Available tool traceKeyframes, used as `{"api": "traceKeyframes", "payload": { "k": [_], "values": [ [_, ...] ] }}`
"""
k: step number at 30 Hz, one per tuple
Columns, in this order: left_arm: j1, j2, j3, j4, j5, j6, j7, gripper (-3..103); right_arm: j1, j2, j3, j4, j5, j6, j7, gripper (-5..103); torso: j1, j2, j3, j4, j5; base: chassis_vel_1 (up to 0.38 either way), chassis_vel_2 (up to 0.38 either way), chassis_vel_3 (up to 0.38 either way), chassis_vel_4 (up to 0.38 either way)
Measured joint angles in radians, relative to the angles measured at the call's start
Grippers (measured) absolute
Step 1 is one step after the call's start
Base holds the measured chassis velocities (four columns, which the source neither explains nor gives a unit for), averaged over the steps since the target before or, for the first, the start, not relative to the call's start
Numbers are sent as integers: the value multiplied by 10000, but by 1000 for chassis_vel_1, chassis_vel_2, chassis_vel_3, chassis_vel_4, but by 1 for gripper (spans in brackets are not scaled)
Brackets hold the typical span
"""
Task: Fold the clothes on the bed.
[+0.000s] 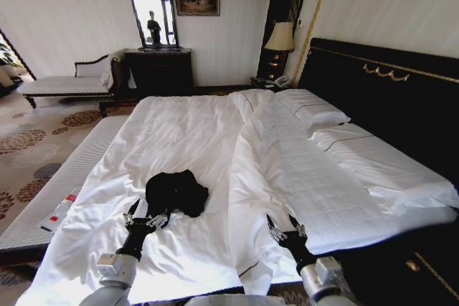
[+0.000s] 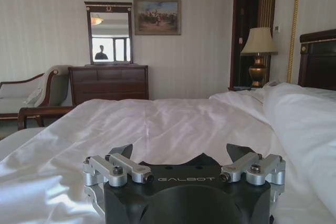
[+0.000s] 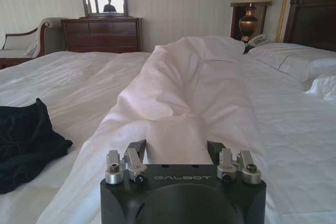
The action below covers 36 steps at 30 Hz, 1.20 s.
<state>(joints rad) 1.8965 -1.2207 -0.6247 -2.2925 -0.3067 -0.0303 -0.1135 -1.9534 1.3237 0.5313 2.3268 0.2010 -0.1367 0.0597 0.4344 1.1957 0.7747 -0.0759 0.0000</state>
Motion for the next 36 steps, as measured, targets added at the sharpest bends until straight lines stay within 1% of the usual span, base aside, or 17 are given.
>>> {"api": "traceKeyframes", "payload": {
  "k": [2,3,4,5,7,8,11,12,13,14,17,24,29,30,33,34,36],
  "values": [
    [5,-11,11,-3,1,0,-2,100,2,6,14,-4,-17,29,-14,55,0,0,0,0,0,0,0,0,0],
    [5,-11,11,-3,1,0,-2,100,2,6,14,-4,-17,29,-14,55,0,0,0,0,0,0,0,0,0],
    [3,-12,14,-6,1,0,-6,100,2,8,20,-4,-42,53,-25,50,0,0,0,0,0,0,0,0,0],
    [-1,-12,14,-7,1,0,-8,100,4,8,26,-4,-92,83,-33,50,0,0,0,0,0,0,0,0,0],
    [-9,-11,14,-12,1,1,-11,100,10,10,49,-30,-246,163,-45,39,1,0,0,0,0,0,0,0,0],
    [-9,-11,14,-12,1,1,-11,100,10,10,49,-30,-246,163,-45,39,1,0,0,0,0,0,0,0,0],
    [-5,-8,12,-12,-1,2,-18,100,-10,7,70,-73,-380,267,-62,23,0,0,0,0,0,0,0,0,0],
    [-1,-8,12,-12,-1,2,-19,100,-15,7,73,-73,-386,276,-63,23,0,0,0,0,0,0,0,0,0],
    [2,-9,12,-13,-2,2,-19,100,-20,7,77,-73,-391,288,-63,18,0,0,0,0,0,0,0,0,0],
    [2,-9,12,-13,-2,2,-19,100,-20,7,77,-73,-391,288,-63,18,0,0,0,0,0,0,0,0,0],
    [-11,-12,18,-13,3,2,-25,100,-53,11,110,-53,-425,325,-67,3,0,0,0,0,0,0,0,0,0],
    [-26,0,23,-15,9,2,-37,100,-83,32,129,-18,-429,372,-70,1,0,-1,0,1,0,0,0,0,0],
    [-26,1,18,-9,20,-1,-80,100,-91,196,200,-75,-710,581,-73,1,0,0,0,0,0,0,0,0,0],
    [-32,1,23,-10,21,-1,-93,100,-30,259,348,-129,-740,643,-65,1,0,0,0,0,0,0,0,0,0],
    [-44,8,26,-11,19,6,-105,100,268,385,857,-230,-441,619,82,1,0,0,0,-1,0,0,0,0,0],
    [-44,8,26,-11,19,6,-105,100,268,385,857,-230,-441,619,82,1,0,0,0,-1,0,0,0,0,0],
    [-43,3,15,-11,18,8,-106,100,591,521,1348,-377,-179,596,178,1,0,-1,0,1,1,0,0,0,0]
  ]
}}
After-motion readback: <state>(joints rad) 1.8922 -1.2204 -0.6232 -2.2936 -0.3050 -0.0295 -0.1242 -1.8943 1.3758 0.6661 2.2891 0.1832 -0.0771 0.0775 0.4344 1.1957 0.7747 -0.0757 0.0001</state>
